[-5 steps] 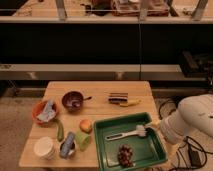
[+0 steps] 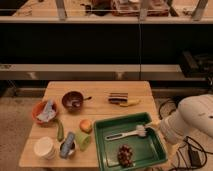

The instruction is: Place grapes in table surface

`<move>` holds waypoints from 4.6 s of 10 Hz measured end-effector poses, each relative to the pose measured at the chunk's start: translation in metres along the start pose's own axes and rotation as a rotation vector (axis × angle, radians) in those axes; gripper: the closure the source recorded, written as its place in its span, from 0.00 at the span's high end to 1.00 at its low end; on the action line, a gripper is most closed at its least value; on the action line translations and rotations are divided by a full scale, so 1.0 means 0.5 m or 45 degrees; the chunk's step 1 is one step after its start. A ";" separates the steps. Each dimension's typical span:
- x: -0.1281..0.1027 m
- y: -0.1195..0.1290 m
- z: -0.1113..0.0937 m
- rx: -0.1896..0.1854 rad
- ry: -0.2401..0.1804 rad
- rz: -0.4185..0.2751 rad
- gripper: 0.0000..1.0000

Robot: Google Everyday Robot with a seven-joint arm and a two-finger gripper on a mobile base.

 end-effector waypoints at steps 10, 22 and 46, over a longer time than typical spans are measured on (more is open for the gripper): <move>0.000 0.000 0.000 0.000 0.000 0.000 0.80; 0.000 0.000 0.000 0.000 0.000 0.000 0.80; -0.143 -0.103 0.151 -0.023 0.292 -0.963 0.80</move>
